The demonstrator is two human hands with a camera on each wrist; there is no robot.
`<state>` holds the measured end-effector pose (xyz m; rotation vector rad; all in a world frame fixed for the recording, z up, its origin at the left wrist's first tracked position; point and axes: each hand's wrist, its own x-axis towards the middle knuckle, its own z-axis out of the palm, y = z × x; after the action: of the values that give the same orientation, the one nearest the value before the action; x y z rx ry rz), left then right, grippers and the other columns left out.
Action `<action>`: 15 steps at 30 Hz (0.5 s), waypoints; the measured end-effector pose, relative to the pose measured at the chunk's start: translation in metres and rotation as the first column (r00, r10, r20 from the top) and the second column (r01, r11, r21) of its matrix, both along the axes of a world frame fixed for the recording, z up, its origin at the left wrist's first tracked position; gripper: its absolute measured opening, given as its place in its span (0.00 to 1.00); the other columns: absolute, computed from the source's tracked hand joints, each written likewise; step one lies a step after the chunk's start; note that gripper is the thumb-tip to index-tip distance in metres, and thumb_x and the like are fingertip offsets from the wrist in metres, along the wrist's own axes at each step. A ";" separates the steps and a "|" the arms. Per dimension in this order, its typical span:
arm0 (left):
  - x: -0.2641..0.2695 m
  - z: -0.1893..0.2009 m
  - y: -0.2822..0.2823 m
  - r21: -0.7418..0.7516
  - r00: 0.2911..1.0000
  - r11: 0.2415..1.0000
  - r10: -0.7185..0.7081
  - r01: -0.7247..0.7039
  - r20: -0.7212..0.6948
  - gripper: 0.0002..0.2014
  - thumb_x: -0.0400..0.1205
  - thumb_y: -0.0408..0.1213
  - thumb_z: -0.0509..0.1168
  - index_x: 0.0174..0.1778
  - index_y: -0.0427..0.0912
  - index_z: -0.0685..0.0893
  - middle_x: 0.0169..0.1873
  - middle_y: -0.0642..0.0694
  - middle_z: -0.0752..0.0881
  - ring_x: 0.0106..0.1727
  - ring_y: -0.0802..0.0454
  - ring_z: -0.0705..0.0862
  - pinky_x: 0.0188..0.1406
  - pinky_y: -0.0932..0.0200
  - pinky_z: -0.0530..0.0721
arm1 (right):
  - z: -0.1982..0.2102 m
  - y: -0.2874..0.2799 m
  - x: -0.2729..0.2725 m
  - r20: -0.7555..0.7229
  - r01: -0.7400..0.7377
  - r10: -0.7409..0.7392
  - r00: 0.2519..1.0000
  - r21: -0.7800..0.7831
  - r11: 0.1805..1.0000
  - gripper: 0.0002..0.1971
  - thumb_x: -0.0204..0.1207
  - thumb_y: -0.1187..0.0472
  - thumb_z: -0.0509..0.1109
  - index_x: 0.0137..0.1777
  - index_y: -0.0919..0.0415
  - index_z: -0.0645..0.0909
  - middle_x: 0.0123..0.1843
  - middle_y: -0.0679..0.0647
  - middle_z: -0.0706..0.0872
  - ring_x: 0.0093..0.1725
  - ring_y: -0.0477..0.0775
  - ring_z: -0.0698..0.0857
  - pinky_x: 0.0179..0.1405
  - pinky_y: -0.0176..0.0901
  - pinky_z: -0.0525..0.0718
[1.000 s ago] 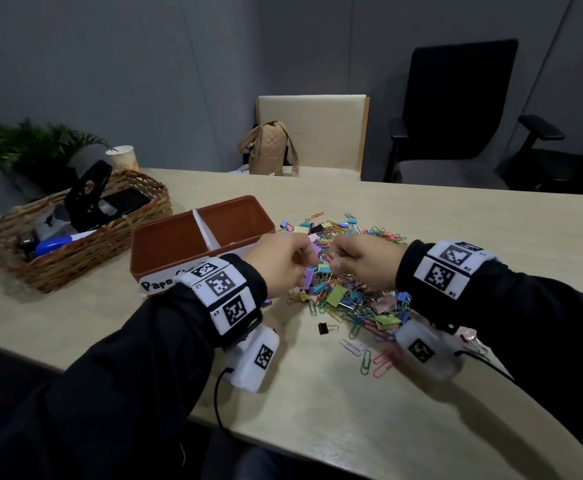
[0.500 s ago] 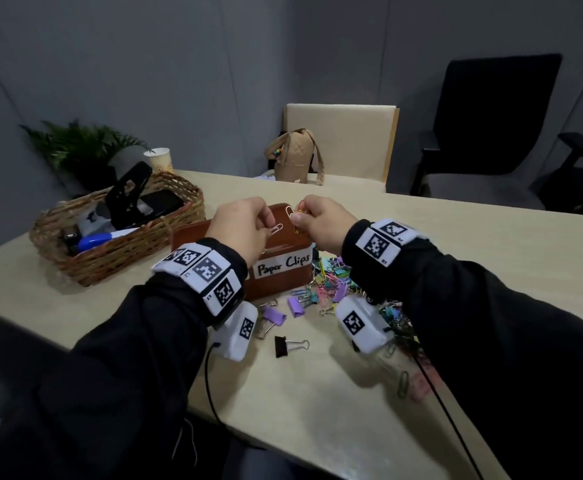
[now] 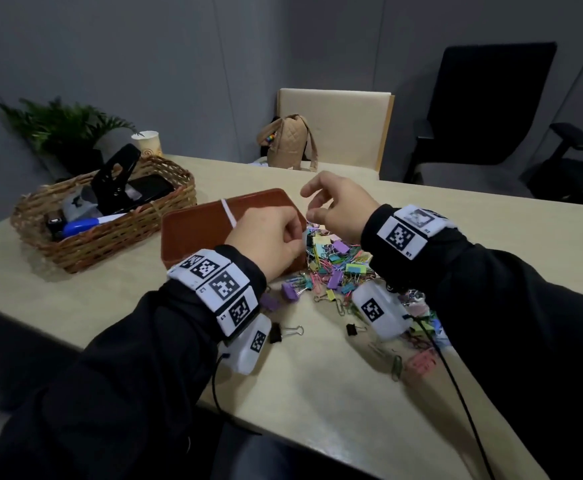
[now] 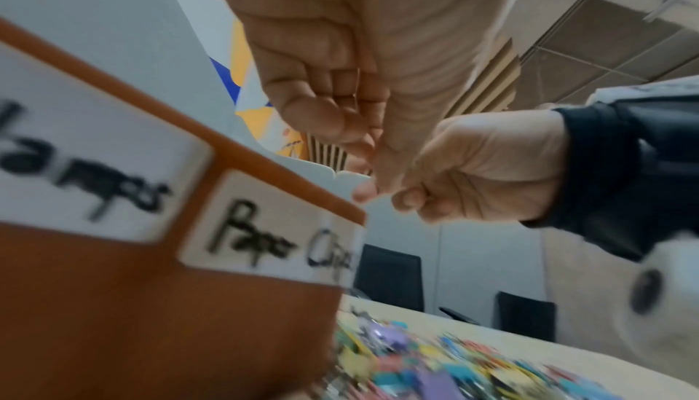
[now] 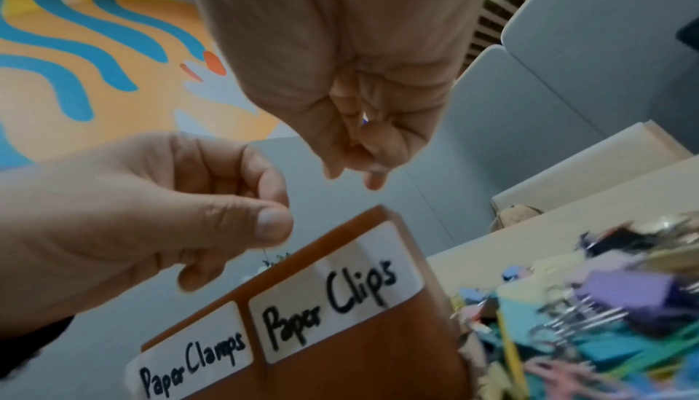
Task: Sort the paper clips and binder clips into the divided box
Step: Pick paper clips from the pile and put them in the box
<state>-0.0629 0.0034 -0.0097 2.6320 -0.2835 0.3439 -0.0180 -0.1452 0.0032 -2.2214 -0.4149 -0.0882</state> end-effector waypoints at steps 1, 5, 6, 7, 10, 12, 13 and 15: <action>-0.002 -0.003 -0.008 0.026 0.999 0.999 -0.036 0.037 -0.037 0.07 0.73 0.40 0.73 0.33 0.52 0.81 0.31 0.55 0.84 0.38 0.55 0.83 0.42 0.57 0.83 | 0.000 -0.009 -0.004 -0.003 -0.003 0.003 1.000 -0.019 1.000 0.11 0.74 0.70 0.71 0.53 0.56 0.78 0.40 0.53 0.84 0.30 0.45 0.78 0.27 0.34 0.78; -0.002 -0.014 -0.035 0.193 0.964 0.959 -0.168 0.208 -0.208 0.03 0.77 0.40 0.71 0.43 0.48 0.89 0.40 0.53 0.86 0.46 0.53 0.85 0.43 0.62 0.78 | -0.008 -0.046 -0.020 -0.081 -0.069 0.040 0.996 -0.399 0.914 0.07 0.70 0.67 0.76 0.43 0.55 0.82 0.39 0.53 0.85 0.38 0.51 0.82 0.44 0.44 0.82; -0.002 -0.017 -0.042 0.220 0.947 0.944 -0.187 0.247 -0.261 0.04 0.78 0.41 0.70 0.45 0.47 0.89 0.40 0.53 0.85 0.47 0.53 0.84 0.42 0.62 0.77 | -0.011 -0.054 -0.024 -0.107 -0.091 0.043 0.993 -0.497 0.863 0.07 0.70 0.67 0.75 0.42 0.54 0.83 0.39 0.51 0.86 0.41 0.51 0.83 0.45 0.43 0.82; -0.002 -0.021 -0.048 0.243 0.932 0.931 -0.194 0.273 -0.305 0.05 0.78 0.43 0.70 0.46 0.47 0.89 0.40 0.53 0.85 0.47 0.52 0.84 0.42 0.61 0.78 | -0.013 -0.061 -0.028 -0.132 -0.117 0.050 0.990 -0.571 0.812 0.07 0.70 0.68 0.73 0.40 0.53 0.83 0.39 0.49 0.87 0.42 0.51 0.83 0.45 0.42 0.83; -0.001 -0.028 -0.067 0.321 0.902 0.884 -0.209 0.339 -0.378 0.10 0.78 0.46 0.70 0.50 0.46 0.88 0.45 0.49 0.88 0.49 0.49 0.85 0.46 0.58 0.83 | -0.022 -0.070 -0.036 -0.170 -0.160 0.054 0.984 -0.705 0.690 0.08 0.70 0.67 0.72 0.40 0.52 0.82 0.37 0.44 0.82 0.42 0.50 0.80 0.37 0.38 0.76; -0.002 -0.028 -0.077 0.341 0.891 0.864 -0.226 0.370 -0.394 0.14 0.77 0.47 0.70 0.56 0.45 0.85 0.49 0.47 0.87 0.52 0.47 0.85 0.47 0.56 0.82 | -0.024 -0.072 -0.038 -0.156 -0.154 0.055 0.986 -0.746 0.648 0.08 0.71 0.68 0.70 0.45 0.53 0.82 0.38 0.45 0.78 0.43 0.51 0.77 0.38 0.37 0.72; -0.002 -0.027 -0.082 0.353 0.882 0.848 -0.246 0.396 -0.402 0.17 0.76 0.45 0.71 0.60 0.45 0.83 0.52 0.46 0.86 0.54 0.46 0.84 0.48 0.56 0.82 | -0.024 -0.074 -0.039 -0.140 -0.142 0.054 0.989 -0.756 0.639 0.09 0.72 0.69 0.68 0.46 0.54 0.80 0.39 0.47 0.78 0.43 0.52 0.77 0.39 0.37 0.71; -0.003 -0.025 -0.089 0.391 0.860 0.796 -0.295 0.463 -0.418 0.24 0.75 0.38 0.72 0.68 0.47 0.77 0.55 0.45 0.84 0.56 0.44 0.83 0.50 0.54 0.81 | -0.023 -0.079 -0.040 -0.112 -0.122 0.056 0.992 -0.763 0.635 0.09 0.72 0.70 0.66 0.47 0.55 0.78 0.43 0.50 0.79 0.44 0.53 0.76 0.39 0.38 0.70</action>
<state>-0.0662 -0.0855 -0.0345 2.9440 -0.8725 -0.3693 -0.0581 -0.2240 -0.0197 -3.0377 -0.5976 0.2932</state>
